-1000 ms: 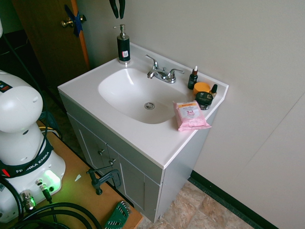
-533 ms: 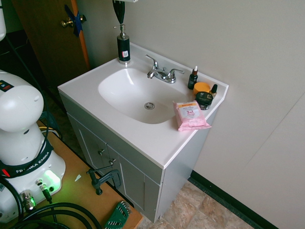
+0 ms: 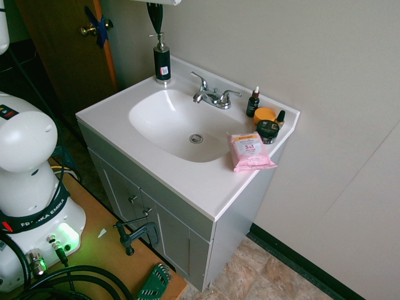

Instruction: Push the sanitizer

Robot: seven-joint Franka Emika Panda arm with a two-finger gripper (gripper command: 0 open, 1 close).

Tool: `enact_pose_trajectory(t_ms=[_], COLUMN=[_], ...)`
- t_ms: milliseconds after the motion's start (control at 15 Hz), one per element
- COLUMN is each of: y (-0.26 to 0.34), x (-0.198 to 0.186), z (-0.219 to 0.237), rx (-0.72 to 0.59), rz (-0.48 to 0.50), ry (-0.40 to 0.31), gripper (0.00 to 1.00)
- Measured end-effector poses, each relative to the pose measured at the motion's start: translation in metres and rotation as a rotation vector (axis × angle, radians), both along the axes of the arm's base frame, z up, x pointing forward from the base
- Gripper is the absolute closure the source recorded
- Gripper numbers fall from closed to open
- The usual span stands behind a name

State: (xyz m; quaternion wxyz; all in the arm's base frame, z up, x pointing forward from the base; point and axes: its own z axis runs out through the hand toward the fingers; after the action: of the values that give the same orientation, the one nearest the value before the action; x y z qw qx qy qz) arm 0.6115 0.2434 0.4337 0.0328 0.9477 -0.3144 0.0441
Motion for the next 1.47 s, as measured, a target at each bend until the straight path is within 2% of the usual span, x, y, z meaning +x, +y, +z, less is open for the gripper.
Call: enact_pose_trajectory(t_ms=[533,667,867,933,1200,1467], y=[0.003,-0.010,-0.042,-0.054,-0.102,-0.154], x=[0.001,0.006,-0.001,-0.004,-0.025,-0.068], z=[-0.008,0.015,0.086,0.100,0.082,0.053], rx=[0.008,0.054,0.133,0.142,0.126,0.132], rz=[-0.015,-0.036,-0.059,-0.070,-0.127,-0.173], ry=[0.002,-0.031,-0.105,-0.115,-0.090,-0.057], gripper=[1.00,1.00,1.00,0.00,0.00,0.00])
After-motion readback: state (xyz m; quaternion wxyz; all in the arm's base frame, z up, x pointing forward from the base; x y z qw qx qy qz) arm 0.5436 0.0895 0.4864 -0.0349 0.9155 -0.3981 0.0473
